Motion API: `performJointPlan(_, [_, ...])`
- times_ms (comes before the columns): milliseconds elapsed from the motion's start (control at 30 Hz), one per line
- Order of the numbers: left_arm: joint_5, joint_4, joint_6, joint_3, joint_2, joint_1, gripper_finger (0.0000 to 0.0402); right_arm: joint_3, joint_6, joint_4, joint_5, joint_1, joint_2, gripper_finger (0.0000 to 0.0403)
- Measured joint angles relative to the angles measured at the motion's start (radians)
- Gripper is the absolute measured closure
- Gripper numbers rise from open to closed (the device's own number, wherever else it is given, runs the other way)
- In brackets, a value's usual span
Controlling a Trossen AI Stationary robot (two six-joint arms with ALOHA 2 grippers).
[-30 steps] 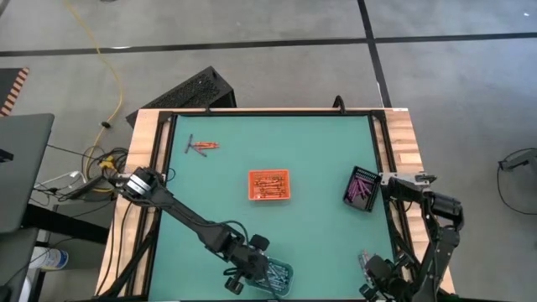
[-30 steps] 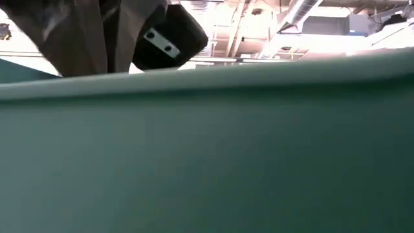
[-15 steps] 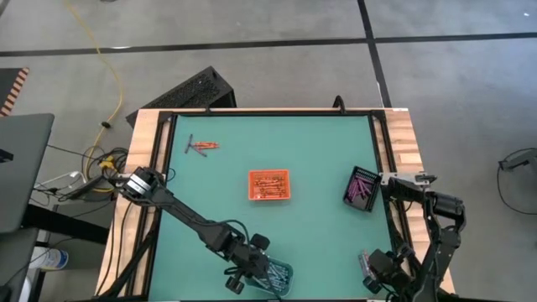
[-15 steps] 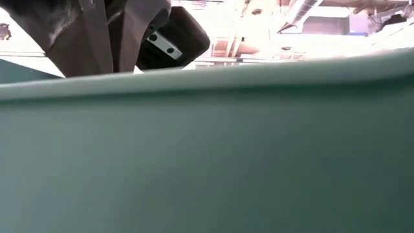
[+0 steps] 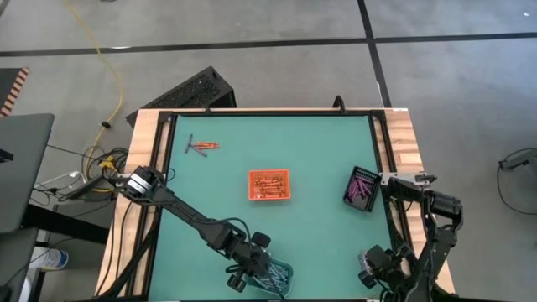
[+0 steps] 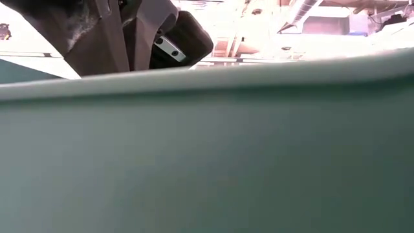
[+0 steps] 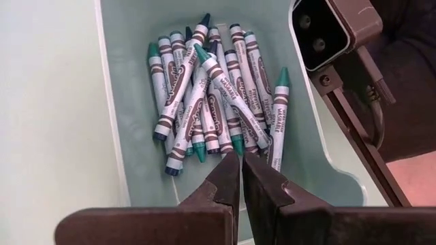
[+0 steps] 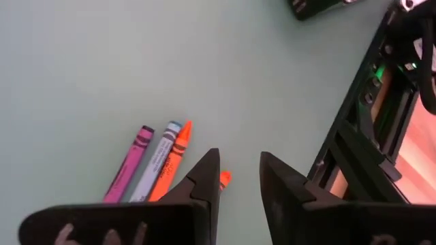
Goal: Sort crayons
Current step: Put the purple crayon into the black bin
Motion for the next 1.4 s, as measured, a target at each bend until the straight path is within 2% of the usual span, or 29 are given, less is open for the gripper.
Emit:
performJointPlan(100, [0.0,0.0,-0.001,0.0,0.0,0.0,0.0396,-0.021,0.0,0.025,-0.034,-0.015,-0.003,0.0306])
performJointPlan(233, [0.0,-0.001,-0.001,0.0,0.0,0.0,0.0396,-0.054,0.002,0.124,0.053,-0.027,0.002,0.0306])
performJointPlan(300, [0.0,0.002,-0.002,0.0,-0.001,0.0,0.0396,-0.048,0.076,0.193,-0.017,-0.037,0.01,0.0305])
performJointPlan(933, [0.009,0.001,-0.01,-0.001,-0.002,0.013,0.0396,-0.056,0.034,0.181,0.058,-0.028,0.004,0.0305])
performJointPlan(1200, [0.01,0.001,-0.004,-0.001,-0.002,0.013,0.0396,-0.057,-0.038,0.149,0.149,-0.029,0.001,0.0306])
performJointPlan(1400, [0.01,0.001,-0.003,-0.001,-0.002,0.014,0.0396,-0.032,-0.086,0.095,0.286,-0.042,0.0,0.0306])
